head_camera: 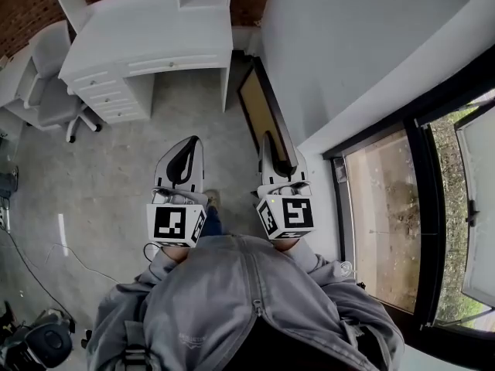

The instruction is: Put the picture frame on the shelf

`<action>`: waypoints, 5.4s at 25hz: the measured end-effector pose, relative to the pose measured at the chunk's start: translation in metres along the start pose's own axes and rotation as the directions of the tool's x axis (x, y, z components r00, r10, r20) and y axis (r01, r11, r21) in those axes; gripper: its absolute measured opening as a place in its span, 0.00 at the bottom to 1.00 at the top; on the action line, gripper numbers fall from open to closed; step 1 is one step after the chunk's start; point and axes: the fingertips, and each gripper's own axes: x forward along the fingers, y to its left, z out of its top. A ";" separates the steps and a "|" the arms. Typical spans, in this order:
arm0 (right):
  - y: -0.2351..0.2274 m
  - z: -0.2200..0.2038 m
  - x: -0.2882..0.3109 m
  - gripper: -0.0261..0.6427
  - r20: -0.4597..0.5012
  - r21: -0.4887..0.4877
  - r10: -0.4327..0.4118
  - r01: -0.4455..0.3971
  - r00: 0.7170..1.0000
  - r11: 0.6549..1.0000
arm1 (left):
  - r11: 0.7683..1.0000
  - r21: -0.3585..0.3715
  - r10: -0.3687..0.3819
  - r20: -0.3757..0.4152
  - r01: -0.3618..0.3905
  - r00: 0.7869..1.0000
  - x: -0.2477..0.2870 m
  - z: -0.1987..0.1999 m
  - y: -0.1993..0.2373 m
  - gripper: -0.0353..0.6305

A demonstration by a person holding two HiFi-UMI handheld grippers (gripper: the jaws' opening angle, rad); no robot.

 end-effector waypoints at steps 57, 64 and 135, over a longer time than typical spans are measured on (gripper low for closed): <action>-0.117 -0.024 0.351 0.09 -0.030 0.019 0.040 -0.039 0.999 0.999 | 1.000 -0.019 0.003 -0.016 -0.003 1.000 0.338 -0.016 0.155 0.06; -0.142 -0.022 0.397 0.09 -0.022 0.009 0.078 -0.078 0.997 0.997 | 0.999 -0.024 0.045 -0.010 -0.045 0.999 0.383 -0.016 0.170 0.06; -0.170 -0.177 0.741 0.09 -0.187 -0.111 -0.024 0.004 0.982 0.994 | 0.991 -0.124 -0.059 -0.105 0.046 0.993 0.678 -0.132 0.379 0.06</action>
